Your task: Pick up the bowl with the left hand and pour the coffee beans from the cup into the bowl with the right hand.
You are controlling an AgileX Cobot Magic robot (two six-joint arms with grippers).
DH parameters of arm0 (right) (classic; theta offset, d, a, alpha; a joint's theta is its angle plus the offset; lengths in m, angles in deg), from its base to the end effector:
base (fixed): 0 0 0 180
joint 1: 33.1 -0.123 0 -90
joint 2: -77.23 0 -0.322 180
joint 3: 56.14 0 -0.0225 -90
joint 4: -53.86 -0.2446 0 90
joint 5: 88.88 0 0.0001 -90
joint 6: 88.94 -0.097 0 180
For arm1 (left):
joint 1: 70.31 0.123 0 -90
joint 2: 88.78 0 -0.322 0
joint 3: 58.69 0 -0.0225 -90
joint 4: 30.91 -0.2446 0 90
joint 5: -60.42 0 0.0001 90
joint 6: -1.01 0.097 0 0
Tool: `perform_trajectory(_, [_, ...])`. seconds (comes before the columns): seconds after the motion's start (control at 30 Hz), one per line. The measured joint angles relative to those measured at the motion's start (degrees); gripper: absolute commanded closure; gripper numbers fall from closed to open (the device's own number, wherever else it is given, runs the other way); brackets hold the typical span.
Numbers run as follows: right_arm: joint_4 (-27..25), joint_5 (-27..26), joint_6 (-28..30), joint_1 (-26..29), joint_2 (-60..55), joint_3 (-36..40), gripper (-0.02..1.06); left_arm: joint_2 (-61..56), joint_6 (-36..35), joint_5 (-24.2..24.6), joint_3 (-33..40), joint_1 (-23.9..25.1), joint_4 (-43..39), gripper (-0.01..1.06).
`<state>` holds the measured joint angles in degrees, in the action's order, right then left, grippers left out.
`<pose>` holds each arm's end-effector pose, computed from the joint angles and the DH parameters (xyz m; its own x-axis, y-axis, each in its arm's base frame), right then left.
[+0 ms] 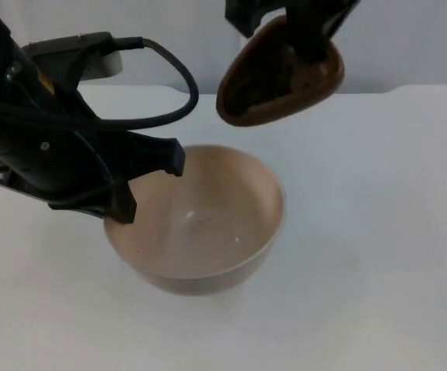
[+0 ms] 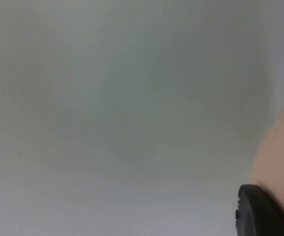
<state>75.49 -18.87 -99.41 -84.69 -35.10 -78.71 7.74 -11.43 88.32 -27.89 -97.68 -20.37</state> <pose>0.2750 0.2928 0.3597 -0.6084 -0.6949 -0.3833 -0.6273 0.7170 -0.3040 0.2499 -0.1388 0.2250 -0.9282 0.0643 -0.3664 0.1572 0.9605 -0.2298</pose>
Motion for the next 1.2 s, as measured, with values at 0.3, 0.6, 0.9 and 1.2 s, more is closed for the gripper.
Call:
perform_trajectory(0.3, [14.97,0.11,0.99,-6.69,-3.41,0.00,1.04,0.00,0.00,0.00,0.00,0.00,0.00,1.05])
perform_trajectory(0.6, [27.41,0.11,3.85,-12.09,-3.41,0.00,1.04,0.00,0.00,0.00,0.00,0.00,0.00,1.05])
perform_trajectory(0.9, [33.93,0.11,7.93,-15.38,-3.41,0.00,1.04,0.00,0.00,-0.11,0.00,0.00,0.00,1.05])
perform_trajectory(1.2, [36.58,0.11,13.26,-17.66,-3.41,0.00,1.04,0.00,0.00,-0.11,0.00,0.00,0.00,1.05])
